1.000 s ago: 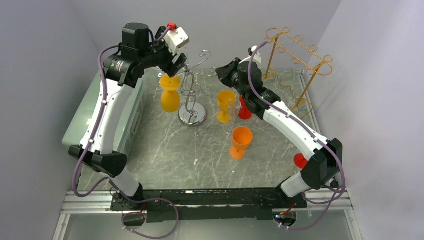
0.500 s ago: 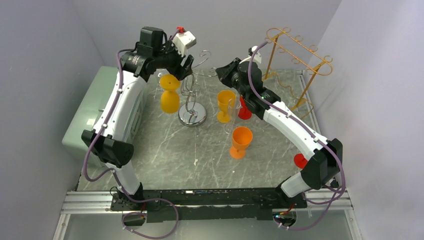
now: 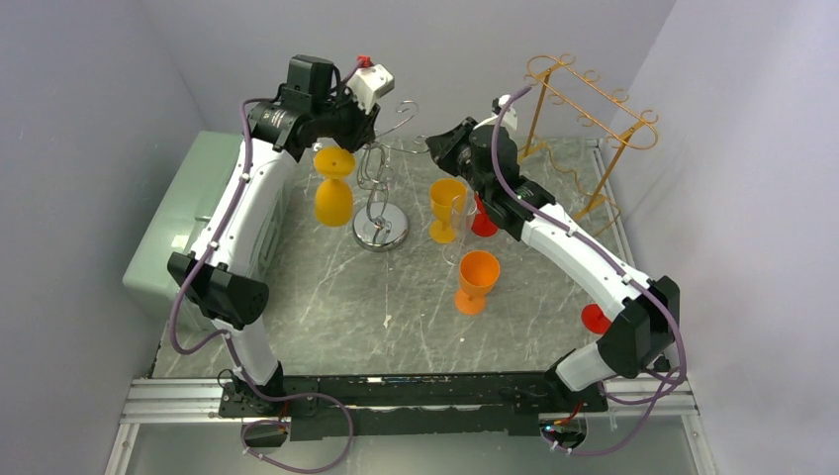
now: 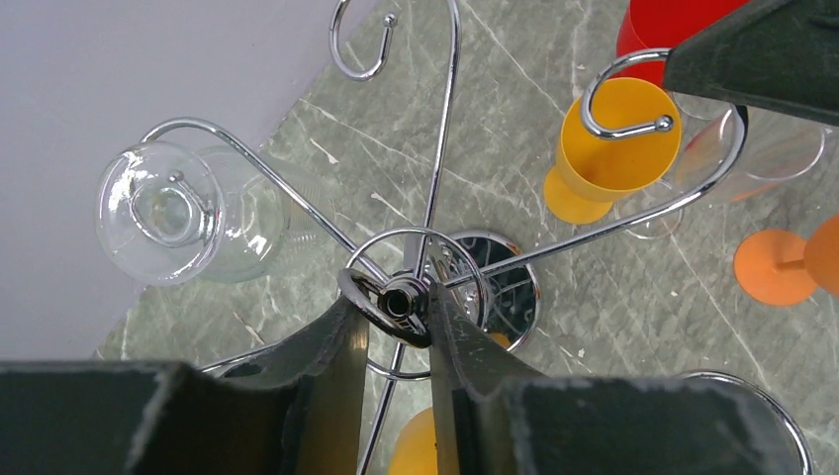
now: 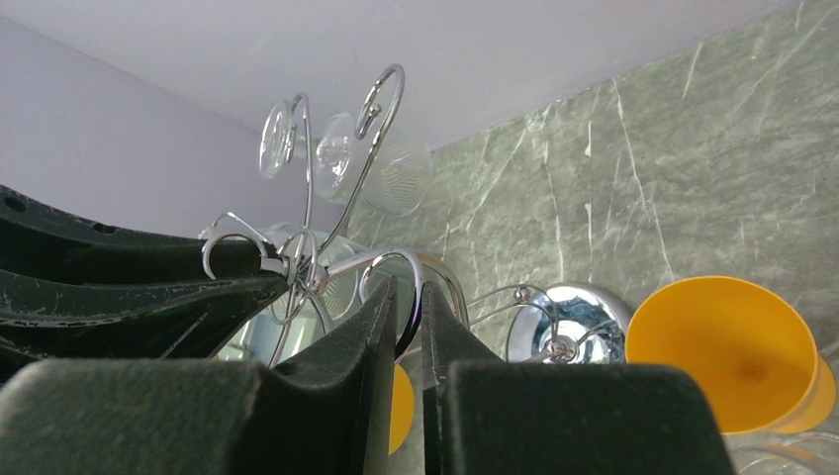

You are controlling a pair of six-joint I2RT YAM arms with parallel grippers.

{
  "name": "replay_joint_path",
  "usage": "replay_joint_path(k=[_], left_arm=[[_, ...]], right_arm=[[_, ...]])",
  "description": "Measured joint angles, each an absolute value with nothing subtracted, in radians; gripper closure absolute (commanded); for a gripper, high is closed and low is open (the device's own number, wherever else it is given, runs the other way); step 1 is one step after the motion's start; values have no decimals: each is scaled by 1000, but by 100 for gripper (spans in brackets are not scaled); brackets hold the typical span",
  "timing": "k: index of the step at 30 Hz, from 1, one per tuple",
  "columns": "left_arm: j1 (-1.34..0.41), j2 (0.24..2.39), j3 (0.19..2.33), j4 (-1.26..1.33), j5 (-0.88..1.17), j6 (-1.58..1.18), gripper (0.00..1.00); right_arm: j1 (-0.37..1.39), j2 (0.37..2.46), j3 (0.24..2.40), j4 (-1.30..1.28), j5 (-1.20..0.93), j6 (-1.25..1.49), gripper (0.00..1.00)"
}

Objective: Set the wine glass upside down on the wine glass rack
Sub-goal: Adjust the wine rack at the center of the board.

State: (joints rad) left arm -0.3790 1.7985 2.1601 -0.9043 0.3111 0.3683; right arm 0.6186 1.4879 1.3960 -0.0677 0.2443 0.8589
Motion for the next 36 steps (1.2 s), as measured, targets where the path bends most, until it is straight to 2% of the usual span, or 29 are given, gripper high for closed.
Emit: replay_joint_path(k=[28, 31, 34, 36], left_arm=[[-379, 1808, 2162, -895, 343, 377, 80], [-379, 1810, 2164, -896, 342, 379, 73], [-379, 1813, 2172, -900, 340, 386, 59], [-379, 1821, 2185, -894, 334, 403, 52]], right_arm=[[744, 1405, 1293, -32, 448, 902, 100], [744, 1406, 1293, -32, 448, 901, 100], [745, 1406, 1295, -33, 447, 897, 99], [748, 1405, 1297, -36, 441, 889, 95]])
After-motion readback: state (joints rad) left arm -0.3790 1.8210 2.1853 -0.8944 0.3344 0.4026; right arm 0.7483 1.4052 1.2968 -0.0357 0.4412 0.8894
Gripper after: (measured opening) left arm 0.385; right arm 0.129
